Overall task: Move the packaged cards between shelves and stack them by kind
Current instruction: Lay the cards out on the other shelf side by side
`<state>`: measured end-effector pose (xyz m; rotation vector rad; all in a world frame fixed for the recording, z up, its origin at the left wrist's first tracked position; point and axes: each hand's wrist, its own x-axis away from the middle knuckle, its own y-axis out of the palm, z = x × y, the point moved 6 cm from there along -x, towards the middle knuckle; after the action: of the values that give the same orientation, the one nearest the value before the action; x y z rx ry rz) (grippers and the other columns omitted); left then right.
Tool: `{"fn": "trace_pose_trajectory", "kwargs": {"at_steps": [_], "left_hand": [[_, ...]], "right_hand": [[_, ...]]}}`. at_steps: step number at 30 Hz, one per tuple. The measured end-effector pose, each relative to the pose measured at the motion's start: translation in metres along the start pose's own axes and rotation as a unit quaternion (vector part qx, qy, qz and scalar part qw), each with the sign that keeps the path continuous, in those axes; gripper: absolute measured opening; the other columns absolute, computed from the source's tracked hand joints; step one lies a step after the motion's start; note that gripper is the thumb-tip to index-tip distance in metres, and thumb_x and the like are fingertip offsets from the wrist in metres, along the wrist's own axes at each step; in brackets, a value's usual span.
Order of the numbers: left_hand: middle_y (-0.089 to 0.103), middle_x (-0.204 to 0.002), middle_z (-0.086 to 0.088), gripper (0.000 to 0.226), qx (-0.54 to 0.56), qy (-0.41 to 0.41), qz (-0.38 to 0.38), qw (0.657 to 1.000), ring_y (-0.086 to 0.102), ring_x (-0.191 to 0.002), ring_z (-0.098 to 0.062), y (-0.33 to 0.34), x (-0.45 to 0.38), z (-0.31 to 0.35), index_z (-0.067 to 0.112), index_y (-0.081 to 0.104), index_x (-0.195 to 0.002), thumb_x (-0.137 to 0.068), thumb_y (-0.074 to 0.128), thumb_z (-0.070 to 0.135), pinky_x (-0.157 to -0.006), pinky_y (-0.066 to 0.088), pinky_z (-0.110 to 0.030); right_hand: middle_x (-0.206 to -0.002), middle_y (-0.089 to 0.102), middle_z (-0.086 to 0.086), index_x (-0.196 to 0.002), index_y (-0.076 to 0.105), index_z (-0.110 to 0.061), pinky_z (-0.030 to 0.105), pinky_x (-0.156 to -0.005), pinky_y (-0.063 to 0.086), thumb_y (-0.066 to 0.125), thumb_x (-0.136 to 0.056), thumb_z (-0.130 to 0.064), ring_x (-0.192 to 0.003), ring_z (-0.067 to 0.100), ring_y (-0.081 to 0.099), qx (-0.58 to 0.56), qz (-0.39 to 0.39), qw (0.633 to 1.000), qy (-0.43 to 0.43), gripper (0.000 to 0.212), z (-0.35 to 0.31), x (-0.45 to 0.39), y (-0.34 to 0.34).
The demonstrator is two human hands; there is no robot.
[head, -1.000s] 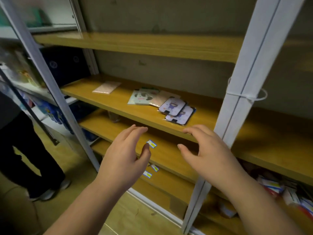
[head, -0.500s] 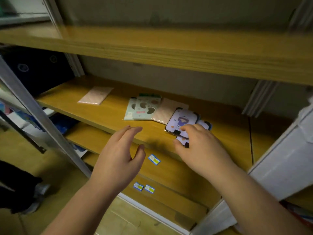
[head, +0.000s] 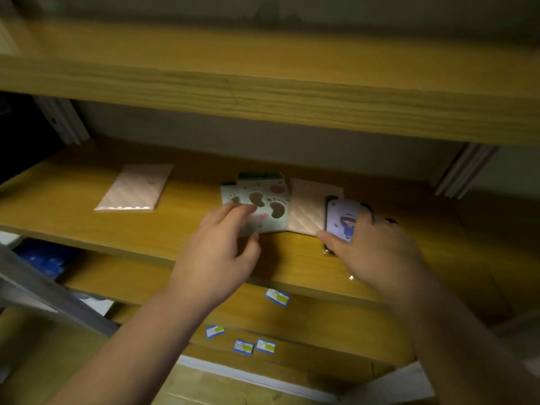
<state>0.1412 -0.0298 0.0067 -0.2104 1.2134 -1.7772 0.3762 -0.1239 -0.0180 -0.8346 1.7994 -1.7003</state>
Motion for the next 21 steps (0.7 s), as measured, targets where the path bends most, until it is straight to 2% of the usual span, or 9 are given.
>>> {"fn": "trace_pose_trajectory", "kwargs": {"at_steps": [3, 7, 11, 13, 15, 18, 20, 21], "left_hand": [[0.056, -0.141, 0.0, 0.047, 0.006, 0.011, -0.024, 1.0, 0.046, -0.13, -0.018, -0.002, -0.008, -0.025, 0.023, 0.056, -0.138, -0.092, 0.063, 0.03, -0.1, 0.037, -0.027], [0.058, -0.138, 0.001, 0.047, 0.014, 0.03, -0.036, 0.999, 0.048, -0.128, -0.017, -0.009, -0.018, -0.048, 0.021, 0.057, -0.136, -0.091, 0.064, 0.03, -0.1, 0.033, -0.022], [0.059, -0.136, 0.001, 0.046, 0.029, 0.049, -0.046, 0.997, 0.049, -0.127, -0.017, -0.008, -0.027, -0.059, 0.021, 0.058, -0.135, -0.091, 0.064, 0.032, -0.103, 0.037, -0.026], [0.059, -0.135, 0.002, 0.047, 0.027, 0.059, -0.054, 0.996, 0.05, -0.125, -0.017, -0.006, -0.031, -0.061, 0.021, 0.058, -0.135, -0.091, 0.061, 0.035, -0.102, 0.038, -0.027], [0.06, -0.133, 0.002, 0.049, 0.027, 0.06, -0.06, 0.996, 0.05, -0.123, -0.017, -0.005, -0.034, -0.062, 0.021, 0.058, -0.135, -0.09, 0.056, 0.041, -0.1, 0.04, -0.029], [0.063, -0.128, -0.001, 0.053, 0.01, 0.045, -0.062, 0.997, 0.053, -0.118, -0.022, -0.001, -0.043, -0.061, 0.02, 0.058, -0.134, -0.091, 0.048, 0.049, -0.095, 0.043, -0.033], [0.061, -0.128, -0.006, 0.059, -0.011, 0.017, -0.087, 0.996, 0.052, -0.117, -0.027, 0.008, -0.05, -0.06, 0.02, 0.055, -0.137, -0.091, 0.044, 0.054, -0.095, 0.042, -0.037], [0.058, -0.131, -0.009, 0.061, -0.021, 0.001, -0.103, 0.994, 0.05, -0.119, -0.03, 0.015, -0.054, -0.059, 0.02, 0.052, -0.139, -0.091, 0.043, 0.057, -0.097, 0.041, -0.039]], "right_hand": [[-0.133, 0.055, 0.02, -0.144, 0.029, -0.015, 0.04, -0.083, 0.049, 0.038, -0.072, -0.09, -0.117, 0.037, 0.054, 0.014, 0.012, 0.999, 0.031, 0.104, -0.005, -0.004, 0.007], [-0.123, 0.058, 0.017, -0.14, 0.034, -0.016, 0.041, -0.079, 0.053, 0.055, -0.06, -0.089, -0.109, 0.036, 0.058, -0.048, 0.027, 0.997, 0.052, 0.11, -0.005, -0.009, 0.01], [-0.139, 0.044, 0.021, -0.146, 0.023, -0.021, 0.049, -0.089, 0.05, 0.072, -0.048, -0.084, -0.122, 0.042, 0.049, -0.068, 0.018, 0.995, 0.068, 0.126, -0.006, -0.009, 0.012], [-0.145, 0.039, 0.02, -0.15, 0.022, -0.018, 0.05, -0.094, 0.047, 0.079, -0.046, -0.079, -0.128, 0.042, 0.042, -0.082, 0.004, 0.993, 0.09, 0.134, -0.003, -0.008, 0.012], [-0.138, 0.045, 0.021, -0.147, 0.03, -0.01, 0.047, -0.09, 0.047, 0.088, -0.053, -0.061, -0.119, 0.039, 0.047, -0.139, 0.033, 0.986, 0.086, 0.121, -0.001, -0.007, 0.005], [-0.114, 0.055, 0.008, -0.136, 0.041, -0.011, 0.028, -0.069, 0.045, 0.092, -0.065, -0.031, -0.091, 0.019, 0.052, -0.279, 0.092, 0.953, 0.079, 0.089, 0.003, -0.001, -0.007], [-0.097, 0.055, -0.005, -0.121, 0.046, -0.017, 0.016, -0.053, 0.04, 0.088, -0.072, -0.029, -0.075, 0.007, 0.053, -0.344, 0.11, 0.927, 0.101, 0.066, 0.008, 0.005, -0.01], [-0.092, 0.058, -0.007, -0.113, 0.048, -0.016, 0.015, -0.049, 0.041, 0.086, -0.074, -0.032, -0.073, 0.005, 0.055, -0.381, 0.105, 0.911, 0.118, 0.056, 0.011, 0.008, -0.01]]}}
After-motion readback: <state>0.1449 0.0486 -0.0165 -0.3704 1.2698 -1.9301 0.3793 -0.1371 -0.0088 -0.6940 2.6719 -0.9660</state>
